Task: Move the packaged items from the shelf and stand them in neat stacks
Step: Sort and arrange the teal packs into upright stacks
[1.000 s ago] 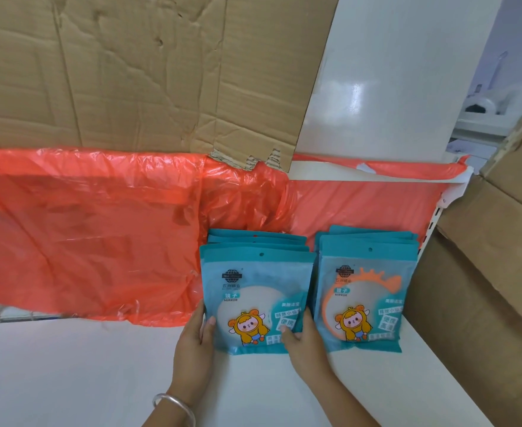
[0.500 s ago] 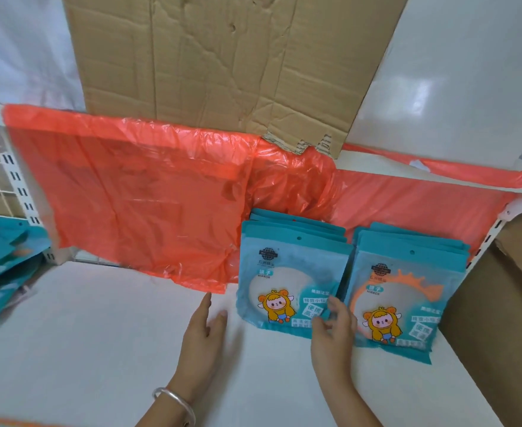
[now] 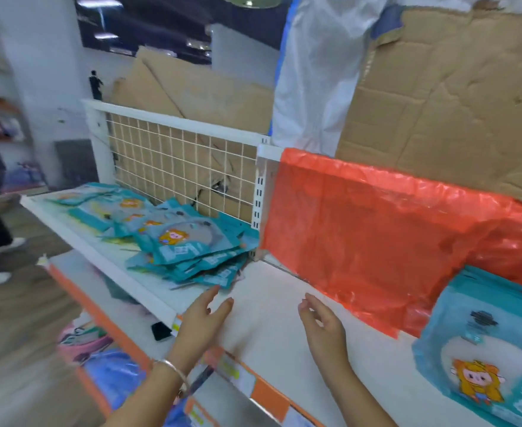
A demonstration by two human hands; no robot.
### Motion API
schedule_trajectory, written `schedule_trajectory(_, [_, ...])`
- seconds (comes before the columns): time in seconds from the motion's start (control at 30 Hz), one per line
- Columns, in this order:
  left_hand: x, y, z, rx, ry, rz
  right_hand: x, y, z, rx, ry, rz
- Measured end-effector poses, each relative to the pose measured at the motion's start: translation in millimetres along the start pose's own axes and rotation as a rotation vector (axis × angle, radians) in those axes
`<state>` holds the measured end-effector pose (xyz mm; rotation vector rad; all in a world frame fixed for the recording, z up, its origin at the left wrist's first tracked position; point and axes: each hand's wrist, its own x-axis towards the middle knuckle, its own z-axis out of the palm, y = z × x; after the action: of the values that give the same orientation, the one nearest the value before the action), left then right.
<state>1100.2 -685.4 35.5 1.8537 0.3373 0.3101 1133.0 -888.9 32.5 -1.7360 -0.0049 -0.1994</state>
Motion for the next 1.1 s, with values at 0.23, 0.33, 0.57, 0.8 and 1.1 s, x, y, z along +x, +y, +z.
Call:
schedule_trajectory(0.23, [33, -29, -166, 0.027, 0.219, -0.025, -4, -43, 164, 0.045, -0.237, -0.018])
schedule_trajectory(0.33, [38, -38, -217, 0.006, 0.288, -0.044, -6, -56, 221, 0.058, -0.308, -0.003])
schedule_trajectory(0.57, [66, -57, -286, -0.030, 0.352, -0.116, 2, -78, 320, 0.023, -0.409, -0.016])
schedule_trajectory(0.8, [127, -85, -324, -0.041, 0.354, -0.139, 45, -90, 411, 0.011, -0.490, 0.003])
schedule_trajectory(1.1, [267, -96, -376, 0.001, 0.406, -0.125, 150, -95, 542, 0.069, -0.559, 0.107])
